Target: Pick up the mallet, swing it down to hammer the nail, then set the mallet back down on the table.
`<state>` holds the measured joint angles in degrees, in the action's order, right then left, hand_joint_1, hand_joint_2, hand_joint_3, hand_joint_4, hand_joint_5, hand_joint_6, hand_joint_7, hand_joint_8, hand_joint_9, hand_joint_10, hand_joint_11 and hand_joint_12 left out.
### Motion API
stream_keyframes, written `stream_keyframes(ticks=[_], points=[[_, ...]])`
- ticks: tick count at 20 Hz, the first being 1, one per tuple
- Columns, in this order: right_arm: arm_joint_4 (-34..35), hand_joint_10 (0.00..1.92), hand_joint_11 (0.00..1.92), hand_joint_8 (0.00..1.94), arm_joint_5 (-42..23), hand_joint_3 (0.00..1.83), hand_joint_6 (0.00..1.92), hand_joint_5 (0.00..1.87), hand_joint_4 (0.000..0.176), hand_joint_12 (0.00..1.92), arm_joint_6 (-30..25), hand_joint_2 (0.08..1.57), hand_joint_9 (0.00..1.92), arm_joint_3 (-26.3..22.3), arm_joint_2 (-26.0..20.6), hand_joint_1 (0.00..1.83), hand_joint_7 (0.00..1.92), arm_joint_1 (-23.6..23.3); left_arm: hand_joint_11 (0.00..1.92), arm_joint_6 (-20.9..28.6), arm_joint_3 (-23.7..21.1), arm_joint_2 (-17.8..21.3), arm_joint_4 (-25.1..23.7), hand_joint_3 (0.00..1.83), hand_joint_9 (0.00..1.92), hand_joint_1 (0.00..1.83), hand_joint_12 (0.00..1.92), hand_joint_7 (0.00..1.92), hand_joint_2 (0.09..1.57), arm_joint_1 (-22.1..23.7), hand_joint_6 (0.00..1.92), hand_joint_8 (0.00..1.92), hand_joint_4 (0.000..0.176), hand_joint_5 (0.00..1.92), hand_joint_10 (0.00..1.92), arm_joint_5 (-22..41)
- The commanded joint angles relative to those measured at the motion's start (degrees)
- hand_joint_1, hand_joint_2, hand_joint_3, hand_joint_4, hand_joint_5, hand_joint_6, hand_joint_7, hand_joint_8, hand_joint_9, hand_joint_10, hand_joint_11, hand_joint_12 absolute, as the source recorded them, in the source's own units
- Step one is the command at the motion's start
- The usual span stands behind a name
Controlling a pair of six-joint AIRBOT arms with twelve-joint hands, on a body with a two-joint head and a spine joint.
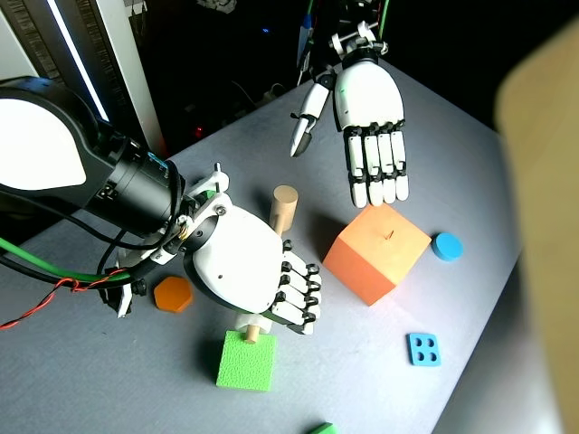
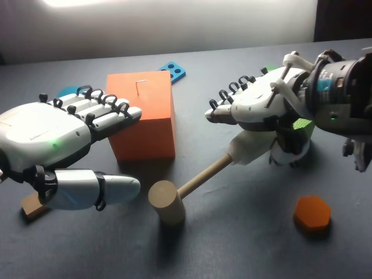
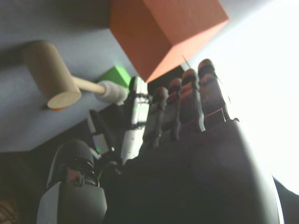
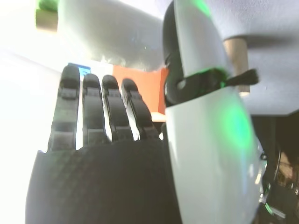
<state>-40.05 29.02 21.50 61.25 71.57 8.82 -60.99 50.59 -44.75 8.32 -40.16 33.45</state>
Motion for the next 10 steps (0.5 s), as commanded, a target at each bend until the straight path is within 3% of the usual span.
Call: stream_keyframes(ticks=[1,5,10], points=[[-1.81,0.00,0.00,0.00,-3.53,0.00,0.00,0.00,0.000,0.22,-0.04,0.96,0.00,0.21,0.12,1.28,0.00,0.04,0.01,0.04,0.39,-0.08,0.37,0.01,0.01,0.00,0.00,0.02,1.17,0.38,0.00,0.00,0.000,0.03,0.00,6.70],[-1.84,0.00,0.00,0.00,-4.05,0.00,0.00,0.00,0.000,0.16,-1.40,0.97,0.00,2.52,2.01,1.28,0.00,1.07,0.00,-0.46,1.32,-1.45,1.81,0.01,0.00,0.00,0.00,0.01,1.18,0.02,0.01,0.00,0.000,0.03,0.00,7.97],[-1.89,0.00,0.00,0.00,-4.77,0.00,0.00,0.00,0.000,0.23,-1.68,0.96,0.00,3.69,3.52,1.27,0.00,2.54,0.01,-0.47,2.37,-2.97,2.40,0.01,0.01,0.00,0.00,0.01,1.18,-0.08,0.00,0.00,0.000,0.03,0.00,8.50]])
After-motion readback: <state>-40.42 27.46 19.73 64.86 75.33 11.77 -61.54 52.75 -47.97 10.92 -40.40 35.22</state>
